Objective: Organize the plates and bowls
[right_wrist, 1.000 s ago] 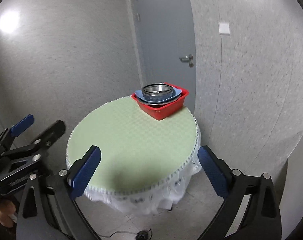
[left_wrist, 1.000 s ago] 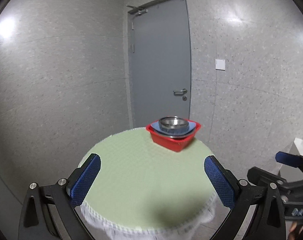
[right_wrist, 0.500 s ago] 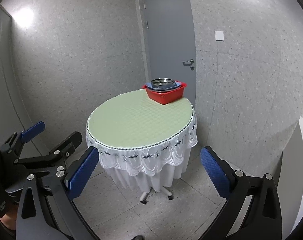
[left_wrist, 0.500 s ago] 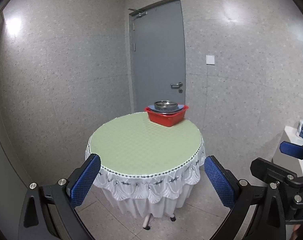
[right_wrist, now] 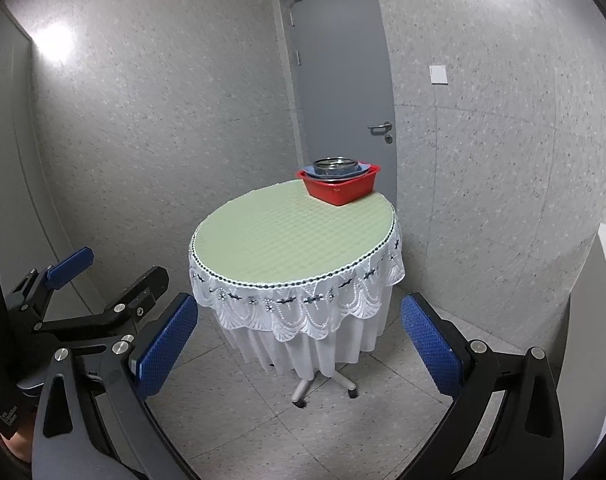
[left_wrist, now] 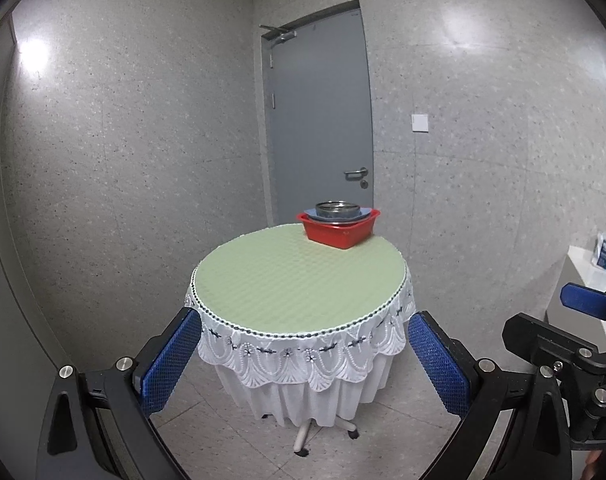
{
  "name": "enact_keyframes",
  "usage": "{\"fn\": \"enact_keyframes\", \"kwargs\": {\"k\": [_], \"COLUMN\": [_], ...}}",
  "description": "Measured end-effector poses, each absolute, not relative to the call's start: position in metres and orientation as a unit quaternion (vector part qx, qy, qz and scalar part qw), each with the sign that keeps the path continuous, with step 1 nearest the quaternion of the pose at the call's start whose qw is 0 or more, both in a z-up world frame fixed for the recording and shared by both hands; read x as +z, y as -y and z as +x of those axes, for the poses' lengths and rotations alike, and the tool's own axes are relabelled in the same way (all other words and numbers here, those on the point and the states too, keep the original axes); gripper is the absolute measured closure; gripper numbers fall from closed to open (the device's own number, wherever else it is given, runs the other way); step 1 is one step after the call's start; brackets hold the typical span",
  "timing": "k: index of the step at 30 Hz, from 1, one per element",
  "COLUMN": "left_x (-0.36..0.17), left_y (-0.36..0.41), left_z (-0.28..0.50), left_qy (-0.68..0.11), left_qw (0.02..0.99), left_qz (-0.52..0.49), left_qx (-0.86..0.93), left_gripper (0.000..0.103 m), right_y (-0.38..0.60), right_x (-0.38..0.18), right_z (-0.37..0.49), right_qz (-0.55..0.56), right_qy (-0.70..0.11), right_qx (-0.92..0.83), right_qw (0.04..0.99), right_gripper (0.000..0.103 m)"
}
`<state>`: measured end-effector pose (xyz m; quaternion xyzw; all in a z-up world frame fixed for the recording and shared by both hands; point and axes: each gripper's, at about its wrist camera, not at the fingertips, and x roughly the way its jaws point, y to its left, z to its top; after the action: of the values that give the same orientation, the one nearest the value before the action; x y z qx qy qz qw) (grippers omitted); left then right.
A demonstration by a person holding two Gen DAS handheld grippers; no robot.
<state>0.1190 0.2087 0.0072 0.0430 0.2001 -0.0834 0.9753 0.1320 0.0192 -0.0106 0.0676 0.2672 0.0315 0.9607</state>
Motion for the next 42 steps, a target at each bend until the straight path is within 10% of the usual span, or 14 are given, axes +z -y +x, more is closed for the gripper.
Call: {"fn": "enact_keyframes", "kwargs": {"k": [42], "left_x": [-0.009], "left_y": [-0.231], "left_z": [0.118], "left_qy": [-0.193], "left_qw": [0.978], "left_qz": [0.021], "left_qx": [-0.070], "left_gripper": [0.001], "right_y": [-0.042], "right_x": [-0.014], "right_z": [0.114], "right_qz": [0.049], "right_qy": [-0.265], "right_qx": [0.049], "right_qw": [0.962], "right_gripper": [0.000]}}
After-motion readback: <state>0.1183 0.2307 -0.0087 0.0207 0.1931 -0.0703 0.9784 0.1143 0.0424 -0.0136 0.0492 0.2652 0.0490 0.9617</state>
